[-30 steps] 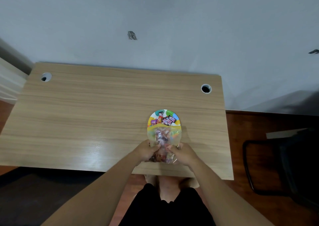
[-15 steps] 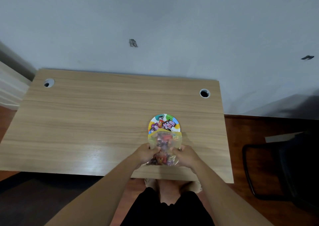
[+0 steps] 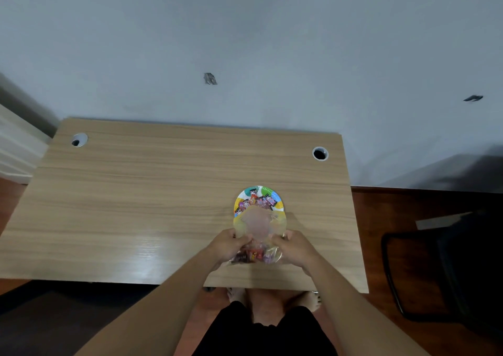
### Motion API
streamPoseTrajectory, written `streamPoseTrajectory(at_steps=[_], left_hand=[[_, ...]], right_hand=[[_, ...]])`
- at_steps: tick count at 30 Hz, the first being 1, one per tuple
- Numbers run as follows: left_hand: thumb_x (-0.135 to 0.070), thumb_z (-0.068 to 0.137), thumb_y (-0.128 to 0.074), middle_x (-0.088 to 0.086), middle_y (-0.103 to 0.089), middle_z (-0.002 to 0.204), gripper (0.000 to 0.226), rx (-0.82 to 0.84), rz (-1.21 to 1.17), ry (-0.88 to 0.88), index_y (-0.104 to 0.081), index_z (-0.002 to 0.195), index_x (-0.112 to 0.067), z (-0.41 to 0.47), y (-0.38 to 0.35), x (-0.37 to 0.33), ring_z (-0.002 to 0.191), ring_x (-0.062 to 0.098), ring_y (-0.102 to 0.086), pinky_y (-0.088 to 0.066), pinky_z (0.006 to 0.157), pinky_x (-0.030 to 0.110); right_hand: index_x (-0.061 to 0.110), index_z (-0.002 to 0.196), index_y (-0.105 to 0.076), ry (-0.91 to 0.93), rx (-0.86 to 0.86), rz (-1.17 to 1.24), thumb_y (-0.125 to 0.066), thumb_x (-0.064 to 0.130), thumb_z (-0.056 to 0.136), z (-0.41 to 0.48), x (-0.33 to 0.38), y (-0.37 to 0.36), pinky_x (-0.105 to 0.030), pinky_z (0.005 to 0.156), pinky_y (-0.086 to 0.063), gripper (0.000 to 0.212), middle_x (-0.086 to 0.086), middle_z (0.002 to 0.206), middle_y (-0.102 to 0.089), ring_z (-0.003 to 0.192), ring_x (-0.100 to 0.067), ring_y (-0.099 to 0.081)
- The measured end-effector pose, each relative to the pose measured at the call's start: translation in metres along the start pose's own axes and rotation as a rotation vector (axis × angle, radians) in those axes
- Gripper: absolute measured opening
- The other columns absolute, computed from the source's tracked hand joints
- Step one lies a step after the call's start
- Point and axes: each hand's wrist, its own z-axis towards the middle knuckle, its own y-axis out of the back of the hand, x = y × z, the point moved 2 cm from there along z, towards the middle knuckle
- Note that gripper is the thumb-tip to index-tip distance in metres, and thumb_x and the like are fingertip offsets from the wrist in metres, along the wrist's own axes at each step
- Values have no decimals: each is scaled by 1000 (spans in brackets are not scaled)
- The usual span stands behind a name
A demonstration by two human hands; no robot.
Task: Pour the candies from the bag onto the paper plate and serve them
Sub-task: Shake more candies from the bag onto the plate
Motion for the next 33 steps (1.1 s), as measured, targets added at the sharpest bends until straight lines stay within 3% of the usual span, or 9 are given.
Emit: streamPoseTrajectory(at_steps=[2, 5, 7, 11, 15, 23, 27, 30, 33], left_hand=[[-38, 101, -72, 18, -81, 123, 40, -6, -1, -9, -77, 119, -3, -1, 1, -1, 104, 25, -74, -51, 86, 33], [-37, 100, -73, 14, -83, 119, 39, -19, -28, -36, -78, 118, -3, -4, 4, -3, 104, 25, -78, -53, 82, 26], [-37, 100, -74, 13, -84, 118, 40, -17, -46, -45, -76, 121, -3, -7, 6, -6, 92, 17, -76, -54, 75, 23], [-35, 99, -74, 21, -81, 120, 43, -21, -65, -39, -73, 123, 1, -5, 6, -7, 100, 31, -78, -54, 85, 34], [-38, 100, -73, 23, -80, 122, 46, -23, -39, -49, -73, 123, 2, -6, 7, -8, 93, 22, -67, -51, 86, 34], [-39, 100, -73, 27, -77, 124, 48, 0, -36, -44, -72, 121, 5, -9, 8, -8, 94, 23, -64, -49, 87, 36], [-36, 100, -73, 22, -81, 114, 46, -4, -70, -12, -71, 123, 4, -12, 8, -9, 91, 23, -61, -47, 83, 37], [-38, 98, -75, 8, -74, 97, 47, -3, -87, 31, -71, 124, 1, -17, 10, -10, 86, 23, -60, -42, 74, 33], [-39, 97, -76, 9, -73, 98, 48, 15, -117, 34, -72, 125, -1, -22, 13, -12, 87, 23, -60, -43, 75, 35]], right_hand=[[-4, 115, -75, 8, 0, 3, -71, 35, 99, -1, 3, 2, -38, 74, -54, 42, -13, 87, -71, 80, -24, -66], [1, 118, -78, 13, -6, -7, -71, 37, 99, -3, 8, 4, -30, 68, -51, 42, -23, 108, -82, 80, -22, -67], [5, 117, -80, 25, -21, -19, -72, 36, 99, -4, 11, 6, -28, 64, -49, 37, -19, 101, -82, 76, -19, -65], [5, 115, -81, 28, -34, -40, -70, 34, 99, -4, 13, 6, -30, 67, -46, 34, -13, 87, -76, 74, -18, -61], [6, 109, -82, 34, -51, -66, -71, 36, 99, -5, 14, 6, -29, 57, -40, 33, 5, 69, -61, 61, -13, -53], [12, 112, -83, 49, -38, -62, -71, 35, 99, -6, 12, 6, -29, 66, -44, 29, 3, 80, -71, 70, -12, -61], [7, 110, -82, 38, -33, -54, -70, 32, 99, -7, 12, 6, -30, 62, -42, 30, 1, 79, -68, 65, -13, -57], [11, 97, -81, 19, -43, -76, -70, 31, 98, -9, 15, 10, -22, 49, -40, 22, 7, 67, -67, 54, -5, -56], [17, 79, -68, 17, -46, -108, -72, 33, 96, -13, 18, 13, -21, 45, -35, 24, 12, 53, -53, 48, -5, -48]])
